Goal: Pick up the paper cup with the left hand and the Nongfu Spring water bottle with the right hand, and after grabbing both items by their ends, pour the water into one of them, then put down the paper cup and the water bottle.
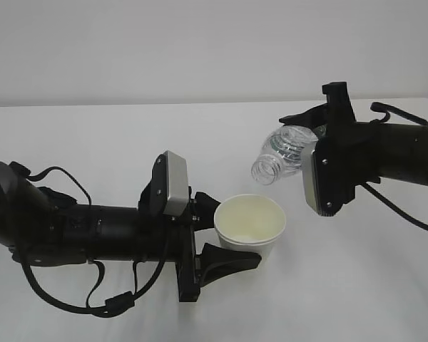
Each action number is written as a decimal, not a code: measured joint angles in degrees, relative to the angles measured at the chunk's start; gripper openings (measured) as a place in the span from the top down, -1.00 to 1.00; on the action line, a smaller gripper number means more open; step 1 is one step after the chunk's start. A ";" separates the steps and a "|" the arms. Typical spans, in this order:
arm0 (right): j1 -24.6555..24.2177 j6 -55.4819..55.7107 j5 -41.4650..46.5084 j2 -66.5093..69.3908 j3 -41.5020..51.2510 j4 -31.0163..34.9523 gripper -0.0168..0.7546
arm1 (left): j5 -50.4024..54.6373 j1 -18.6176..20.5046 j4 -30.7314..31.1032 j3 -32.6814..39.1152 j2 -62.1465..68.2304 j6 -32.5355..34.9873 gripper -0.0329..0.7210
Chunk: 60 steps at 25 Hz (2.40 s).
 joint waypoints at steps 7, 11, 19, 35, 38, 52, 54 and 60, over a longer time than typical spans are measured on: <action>0.00 -1.85 -0.49 0.00 0.00 0.00 -0.23 | 0.00 0.00 0.00 0.00 0.00 -0.09 -0.34; 0.00 -3.42 -1.65 0.00 0.00 0.00 -0.23 | 0.00 0.00 0.00 0.00 0.00 -0.11 -0.34; 0.00 -6.16 -2.42 0.00 0.00 0.23 -0.23 | 0.00 0.00 0.00 0.00 0.00 -0.41 -0.34; 0.00 -10.92 -4.55 0.00 0.00 2.63 -0.23 | 0.00 -0.93 0.13 0.00 0.00 -1.14 -0.34; 0.00 -11.13 -4.81 0.00 0.00 2.77 -0.23 | 0.00 -0.93 0.13 0.00 -0.02 -1.14 -0.34; 0.00 -11.75 -5.09 0.00 0.00 2.75 -0.22 | -0.10 -0.93 0.24 0.00 -1.47 -1.24 -0.34; 0.00 -11.97 -5.88 0.00 0.00 2.75 -0.22 | -0.10 -0.93 0.24 0.00 -1.47 -1.24 -0.34; 0.00 -13.14 -6.66 0.00 0.00 2.75 -0.22 | -0.10 -0.93 0.24 0.00 -1.47 -1.24 -0.34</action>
